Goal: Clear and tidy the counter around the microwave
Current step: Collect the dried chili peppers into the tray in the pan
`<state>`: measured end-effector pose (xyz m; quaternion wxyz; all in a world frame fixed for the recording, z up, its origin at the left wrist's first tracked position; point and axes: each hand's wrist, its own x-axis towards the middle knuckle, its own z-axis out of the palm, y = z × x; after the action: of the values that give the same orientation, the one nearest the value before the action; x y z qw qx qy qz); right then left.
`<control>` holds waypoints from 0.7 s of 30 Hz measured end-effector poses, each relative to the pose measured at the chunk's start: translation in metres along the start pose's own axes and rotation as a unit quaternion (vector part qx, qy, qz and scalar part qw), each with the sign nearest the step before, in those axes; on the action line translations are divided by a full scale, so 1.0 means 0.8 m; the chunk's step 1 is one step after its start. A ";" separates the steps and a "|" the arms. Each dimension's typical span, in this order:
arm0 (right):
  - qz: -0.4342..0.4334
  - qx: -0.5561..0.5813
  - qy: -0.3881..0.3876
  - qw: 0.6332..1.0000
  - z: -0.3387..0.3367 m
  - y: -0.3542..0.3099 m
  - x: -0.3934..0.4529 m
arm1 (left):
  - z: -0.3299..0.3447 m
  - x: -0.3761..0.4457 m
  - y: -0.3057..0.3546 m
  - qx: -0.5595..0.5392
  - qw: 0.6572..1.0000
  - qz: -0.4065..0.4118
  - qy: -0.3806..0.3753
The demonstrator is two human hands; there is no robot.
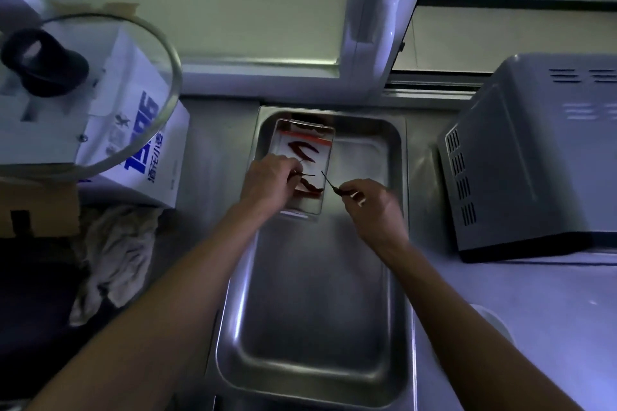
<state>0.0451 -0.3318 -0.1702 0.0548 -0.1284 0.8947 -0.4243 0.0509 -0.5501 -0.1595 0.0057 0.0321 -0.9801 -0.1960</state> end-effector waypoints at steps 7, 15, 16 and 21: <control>0.020 0.010 -0.025 0.999 0.025 -0.006 0.038 | 0.014 0.021 -0.035 -0.040 0.998 0.029 0.039; -0.013 -0.044 -0.050 0.998 0.055 -0.023 0.082 | 0.010 0.006 -0.060 -0.017 0.997 0.048 0.054; -0.022 -0.049 -0.045 0.998 0.059 -0.026 0.087 | 0.011 0.003 -0.064 -0.020 0.997 0.055 0.056; -0.101 -0.086 -0.017 0.991 0.077 -0.043 0.109 | 0.012 -0.011 -0.070 -0.024 0.996 0.063 0.052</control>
<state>-0.0197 -0.4228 -0.1813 0.0151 -0.2296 0.9094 -0.3465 0.0629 -0.5971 -0.1901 0.0692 -0.0193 -0.9735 -0.2170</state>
